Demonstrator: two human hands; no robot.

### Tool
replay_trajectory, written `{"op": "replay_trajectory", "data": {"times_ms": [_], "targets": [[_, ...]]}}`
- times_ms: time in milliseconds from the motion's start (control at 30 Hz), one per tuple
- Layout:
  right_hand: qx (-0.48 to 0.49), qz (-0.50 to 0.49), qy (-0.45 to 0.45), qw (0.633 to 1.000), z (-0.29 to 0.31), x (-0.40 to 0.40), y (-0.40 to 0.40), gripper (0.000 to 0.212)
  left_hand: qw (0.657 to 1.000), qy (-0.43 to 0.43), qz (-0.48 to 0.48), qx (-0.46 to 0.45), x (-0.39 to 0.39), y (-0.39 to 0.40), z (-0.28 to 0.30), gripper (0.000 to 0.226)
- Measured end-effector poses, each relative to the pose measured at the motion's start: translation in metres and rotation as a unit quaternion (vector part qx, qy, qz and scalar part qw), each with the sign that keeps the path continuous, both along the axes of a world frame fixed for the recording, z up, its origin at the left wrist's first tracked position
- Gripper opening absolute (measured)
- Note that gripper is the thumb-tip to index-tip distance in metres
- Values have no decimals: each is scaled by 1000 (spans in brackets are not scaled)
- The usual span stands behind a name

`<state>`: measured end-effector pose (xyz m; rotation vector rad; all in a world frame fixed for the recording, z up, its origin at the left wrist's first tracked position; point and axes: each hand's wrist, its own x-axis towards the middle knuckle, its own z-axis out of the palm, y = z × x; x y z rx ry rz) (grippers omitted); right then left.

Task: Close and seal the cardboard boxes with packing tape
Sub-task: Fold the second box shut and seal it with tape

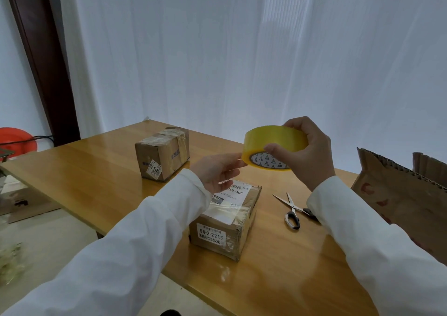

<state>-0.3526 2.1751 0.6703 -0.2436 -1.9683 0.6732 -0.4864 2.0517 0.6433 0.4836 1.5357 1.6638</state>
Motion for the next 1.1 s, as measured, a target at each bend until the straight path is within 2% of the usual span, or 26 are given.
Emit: {"op": "replay_trajectory", "data": {"times_ms": [33,233,400,667,1100], "targets": [[4,4,-1,1000,1,0,-1,51,1000,-2,10,4,1,0,0,4],[30,19,-4,999,4,2,-6,44,999,-20,34,24,4,6,-4,17],[32,22,-4,999,4,2,-5,44,999,22,32,14,3,6,-2,14],[14,35,24,999,6,4,-1,42,995,-95,-20,22,3,2,-1,13],[1,51,25,998,5,5,-1,41,996,-67,-55,12,8,3,-2,6]]}}
